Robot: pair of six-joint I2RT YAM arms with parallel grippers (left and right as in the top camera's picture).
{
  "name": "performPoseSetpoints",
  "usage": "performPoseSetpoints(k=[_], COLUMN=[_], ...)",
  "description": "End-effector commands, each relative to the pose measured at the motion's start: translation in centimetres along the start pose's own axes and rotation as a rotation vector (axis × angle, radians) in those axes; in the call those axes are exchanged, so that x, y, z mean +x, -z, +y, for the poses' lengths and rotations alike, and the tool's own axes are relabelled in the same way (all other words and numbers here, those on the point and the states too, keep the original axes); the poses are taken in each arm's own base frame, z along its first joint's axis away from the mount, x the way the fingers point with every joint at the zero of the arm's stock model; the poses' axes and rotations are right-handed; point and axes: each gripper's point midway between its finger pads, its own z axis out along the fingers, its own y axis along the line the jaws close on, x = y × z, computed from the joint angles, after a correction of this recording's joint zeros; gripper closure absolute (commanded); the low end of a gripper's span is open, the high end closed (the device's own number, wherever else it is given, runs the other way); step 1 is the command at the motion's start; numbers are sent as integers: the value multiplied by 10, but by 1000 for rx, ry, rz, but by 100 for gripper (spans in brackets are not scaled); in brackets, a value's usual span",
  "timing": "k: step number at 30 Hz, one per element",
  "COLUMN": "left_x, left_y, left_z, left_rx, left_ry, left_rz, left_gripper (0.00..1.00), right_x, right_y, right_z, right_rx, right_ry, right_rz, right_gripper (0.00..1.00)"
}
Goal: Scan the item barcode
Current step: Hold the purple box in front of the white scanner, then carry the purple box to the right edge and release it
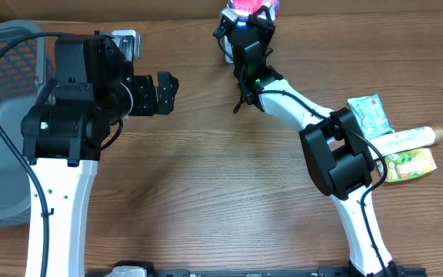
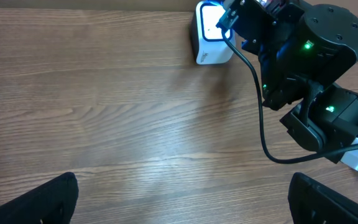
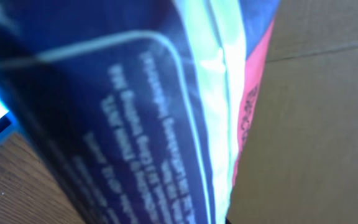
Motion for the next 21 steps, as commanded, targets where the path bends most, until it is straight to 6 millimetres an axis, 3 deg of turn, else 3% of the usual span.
performPoseSetpoints(k=[1, 3, 8, 12, 14, 16, 18, 21], left_x=[-5, -5, -5, -5, -5, -5, -5, -5], left_y=[2, 2, 2, 2, 2, 2, 2, 2], left_z=[2, 2, 2, 2, 2, 2, 2, 2], left_rx=[-8, -8, -8, -8, -8, -8, -8, -8], left_ry=[14, 14, 14, 14, 14, 14, 14, 14], left_rz=[-15, -15, -15, -15, -15, -15, -15, -15], left_gripper=[0, 0, 0, 0, 1, 0, 0, 1], right_x=[-3, -2, -3, 2, 10, 20, 33, 54], right_y=[5, 9, 40, 91, 117, 145, 169, 201], right_z=[-29, -42, -111, -172, -191, -198, -193, -161], right_rx=[59, 80, 109, 85, 51, -24, -155, -499], right_ry=[-58, -84, -301, -609, -720, -822, -943, -1173], right_rz=[17, 33, 44, 52, 66, 84, 115, 226], right_gripper=[96, 96, 96, 96, 96, 96, 96, 96])
